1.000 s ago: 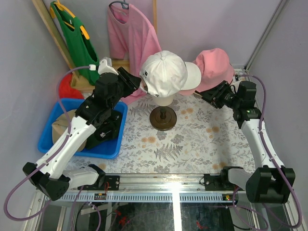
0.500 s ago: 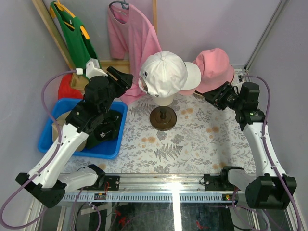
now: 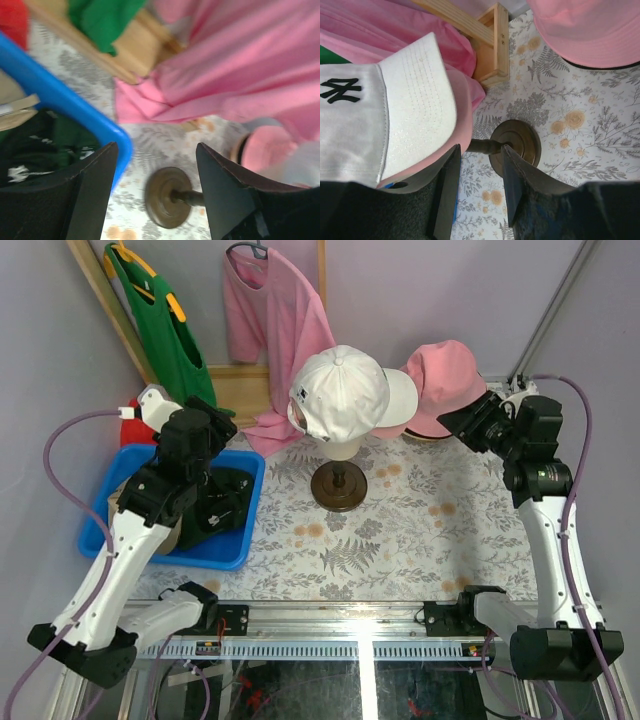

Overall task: Stack the hats
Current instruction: Stack the hat on the hat.

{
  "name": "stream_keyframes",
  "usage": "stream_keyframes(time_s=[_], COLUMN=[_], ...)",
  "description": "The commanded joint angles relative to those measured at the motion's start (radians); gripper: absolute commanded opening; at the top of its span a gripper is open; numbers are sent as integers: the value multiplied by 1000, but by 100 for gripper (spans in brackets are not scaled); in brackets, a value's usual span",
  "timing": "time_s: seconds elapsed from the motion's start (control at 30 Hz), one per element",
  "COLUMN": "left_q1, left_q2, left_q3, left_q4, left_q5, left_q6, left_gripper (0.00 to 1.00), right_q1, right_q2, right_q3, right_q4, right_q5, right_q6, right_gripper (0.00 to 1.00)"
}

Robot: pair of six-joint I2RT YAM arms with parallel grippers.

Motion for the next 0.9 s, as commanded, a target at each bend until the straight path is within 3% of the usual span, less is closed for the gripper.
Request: stream_keyframes(time_s=[0.0,0.37,0.67,0.87], left_q1=[111,262,282,284], left_q2=[29,-22,-3,-20], left_q3=[-82,-413,-593,-712], left_q4=[-122,39,237,415], left_q5=[48,236,229,152], left_q6=[-5,-62,-123,-151], left_gripper=[64,63,62,62], right_q1=[-3,-3,8,12], right_q2=[21,-5,-30,-37], right_q3=[68,4,-22,-39], right_q4=[-54,-24,-5,23], right_q5=[39,-4,-29,-43], right_q6=[-96,-99,-72,-61], right_gripper=[45,44,44,44])
